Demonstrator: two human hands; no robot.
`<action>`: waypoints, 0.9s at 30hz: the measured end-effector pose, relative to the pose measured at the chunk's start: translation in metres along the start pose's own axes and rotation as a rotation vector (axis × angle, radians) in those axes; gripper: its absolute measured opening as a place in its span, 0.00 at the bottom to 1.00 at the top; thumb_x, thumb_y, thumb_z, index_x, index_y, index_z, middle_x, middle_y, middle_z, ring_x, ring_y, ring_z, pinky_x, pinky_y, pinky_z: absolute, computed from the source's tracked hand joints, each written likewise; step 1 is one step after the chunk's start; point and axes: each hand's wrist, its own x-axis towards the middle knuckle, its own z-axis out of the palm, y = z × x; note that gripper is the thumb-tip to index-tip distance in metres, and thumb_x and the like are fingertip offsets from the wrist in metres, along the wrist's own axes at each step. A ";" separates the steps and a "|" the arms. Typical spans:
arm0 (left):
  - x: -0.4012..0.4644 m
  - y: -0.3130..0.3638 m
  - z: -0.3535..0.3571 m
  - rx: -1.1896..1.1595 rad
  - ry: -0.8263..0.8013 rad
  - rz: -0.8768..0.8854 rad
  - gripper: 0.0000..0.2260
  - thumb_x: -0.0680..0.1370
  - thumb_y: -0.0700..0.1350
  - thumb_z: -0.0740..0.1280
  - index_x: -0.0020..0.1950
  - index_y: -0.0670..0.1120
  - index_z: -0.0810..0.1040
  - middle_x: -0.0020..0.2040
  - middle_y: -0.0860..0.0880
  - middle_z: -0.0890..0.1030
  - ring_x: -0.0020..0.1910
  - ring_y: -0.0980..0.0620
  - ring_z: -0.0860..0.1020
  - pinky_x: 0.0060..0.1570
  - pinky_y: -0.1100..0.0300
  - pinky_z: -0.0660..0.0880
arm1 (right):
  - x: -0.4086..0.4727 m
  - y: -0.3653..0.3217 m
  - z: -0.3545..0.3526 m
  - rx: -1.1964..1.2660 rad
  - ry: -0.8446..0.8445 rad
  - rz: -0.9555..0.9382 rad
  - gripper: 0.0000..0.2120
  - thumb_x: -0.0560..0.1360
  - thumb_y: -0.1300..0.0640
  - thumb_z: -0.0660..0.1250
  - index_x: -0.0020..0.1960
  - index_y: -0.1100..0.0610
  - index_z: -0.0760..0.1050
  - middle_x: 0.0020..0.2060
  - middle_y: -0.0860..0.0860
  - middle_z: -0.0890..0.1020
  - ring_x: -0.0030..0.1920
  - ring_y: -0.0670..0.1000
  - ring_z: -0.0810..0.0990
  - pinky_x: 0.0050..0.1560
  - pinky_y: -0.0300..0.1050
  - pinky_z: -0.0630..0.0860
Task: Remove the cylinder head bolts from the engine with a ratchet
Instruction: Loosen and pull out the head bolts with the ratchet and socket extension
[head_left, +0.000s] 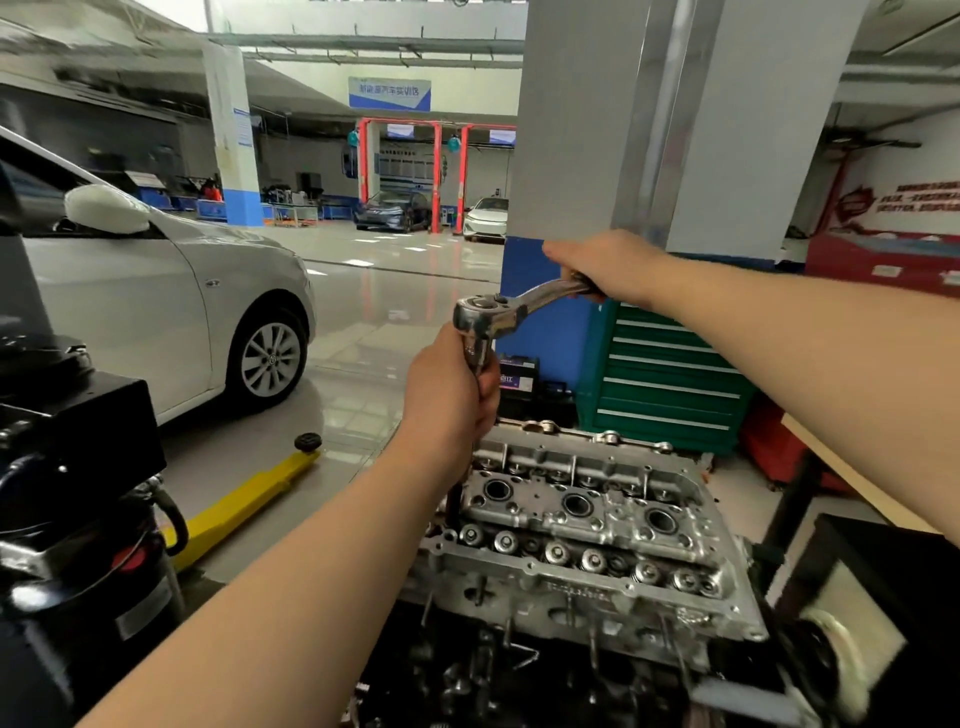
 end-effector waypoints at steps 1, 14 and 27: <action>0.000 0.000 0.001 0.014 0.007 0.000 0.23 0.82 0.49 0.54 0.25 0.52 0.67 0.24 0.50 0.64 0.21 0.52 0.58 0.23 0.65 0.55 | -0.016 0.011 -0.003 -0.058 0.038 -0.018 0.37 0.79 0.28 0.48 0.36 0.55 0.79 0.33 0.54 0.82 0.36 0.55 0.79 0.44 0.50 0.74; -0.003 0.002 0.005 0.028 0.152 -0.041 0.25 0.81 0.47 0.54 0.22 0.49 0.69 0.23 0.50 0.67 0.19 0.51 0.61 0.22 0.67 0.56 | -0.169 0.019 -0.022 -0.466 0.343 -0.084 0.36 0.72 0.18 0.36 0.38 0.46 0.67 0.33 0.45 0.75 0.36 0.52 0.75 0.33 0.46 0.62; -0.028 0.020 0.004 -0.002 0.269 -0.075 0.19 0.80 0.51 0.56 0.31 0.49 0.74 0.25 0.50 0.73 0.24 0.49 0.69 0.26 0.61 0.64 | -0.311 -0.127 -0.024 -0.462 0.335 -0.198 0.18 0.80 0.41 0.59 0.65 0.49 0.65 0.38 0.48 0.78 0.36 0.56 0.78 0.35 0.49 0.76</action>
